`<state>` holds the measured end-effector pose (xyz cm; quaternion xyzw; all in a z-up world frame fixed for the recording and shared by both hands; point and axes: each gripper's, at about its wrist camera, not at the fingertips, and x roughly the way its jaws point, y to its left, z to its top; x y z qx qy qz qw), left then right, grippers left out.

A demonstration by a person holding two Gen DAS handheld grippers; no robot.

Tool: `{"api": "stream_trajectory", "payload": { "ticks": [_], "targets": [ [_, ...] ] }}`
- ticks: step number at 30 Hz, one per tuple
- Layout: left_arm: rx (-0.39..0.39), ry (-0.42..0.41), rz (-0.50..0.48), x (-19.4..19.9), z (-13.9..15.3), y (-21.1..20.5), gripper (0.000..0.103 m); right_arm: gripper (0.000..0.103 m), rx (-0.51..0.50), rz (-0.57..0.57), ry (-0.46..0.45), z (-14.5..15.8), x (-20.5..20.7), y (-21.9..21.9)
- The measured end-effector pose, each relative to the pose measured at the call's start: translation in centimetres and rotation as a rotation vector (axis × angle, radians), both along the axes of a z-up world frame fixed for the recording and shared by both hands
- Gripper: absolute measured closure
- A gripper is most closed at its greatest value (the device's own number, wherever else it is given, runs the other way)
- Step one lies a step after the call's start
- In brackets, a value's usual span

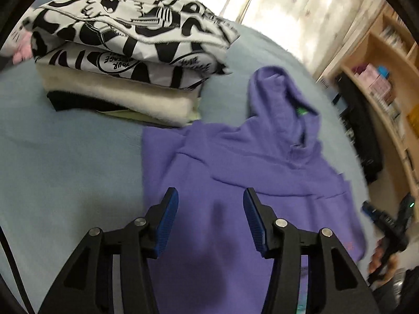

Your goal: Fold large clothes

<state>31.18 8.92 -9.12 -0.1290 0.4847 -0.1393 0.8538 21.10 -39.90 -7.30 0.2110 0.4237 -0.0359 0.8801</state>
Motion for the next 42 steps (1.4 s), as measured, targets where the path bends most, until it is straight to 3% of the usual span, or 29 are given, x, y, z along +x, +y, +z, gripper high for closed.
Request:
{"api": "stream_trajectory", "payload": {
  "ticks": [6,12,16,18,20,21,22,26,32,35,39,42],
  "targets": [
    [0.139,0.006,-0.061,3.1,-1.6,-0.8,0.053,0.063,-0.073,0.055,0.059,-1.2,4.5,0.1],
    [0.194,-0.009,-0.126,5.0,-1.9,-2.1,0.053,0.063,-0.100,0.140,0.144,-3.2,7.8,0.6],
    [0.265,-0.044,-0.203,4.8,-2.0,-4.2,0.056,0.063,-0.135,0.177,0.143,-3.7,8.5,0.9],
    [0.309,-0.068,-0.225,4.5,-2.1,-5.2,0.064,0.064,-0.160,0.189,0.142,-3.8,8.5,1.2],
    [0.369,-0.095,-0.248,4.4,-2.2,-6.2,0.082,0.073,-0.226,0.197,0.135,-3.9,8.4,1.9],
    [0.407,-0.105,-0.251,4.2,-2.3,-6.6,0.083,0.084,-0.263,0.198,0.135,-4.0,8.6,2.3],
    [0.431,-0.114,-0.253,4.0,-2.3,-7.1,0.086,0.088,-0.316,0.201,0.133,-3.9,8.3,2.9],
    [0.510,-0.189,-0.221,2.9,-1.2,-7.8,0.092,0.094,-0.403,0.162,0.070,-2.3,6.9,3.6],
    [0.447,-0.304,-0.115,1.9,2.7,-6.5,0.093,0.094,-0.348,0.024,-0.106,3.2,3.6,1.4],
    [0.407,-0.335,-0.052,2.7,3.7,-6.3,0.093,0.095,-0.344,-0.005,-0.150,4.7,4.4,1.0],
    [0.359,-0.283,0.006,5.3,1.8,-6.1,0.094,0.095,-0.344,-0.035,-0.119,3.3,7.4,0.8],
    [0.338,-0.227,0.026,6.8,-0.9,-5.7,0.094,0.095,-0.368,-0.057,-0.019,-0.1,9.7,0.6]
  ]
}}
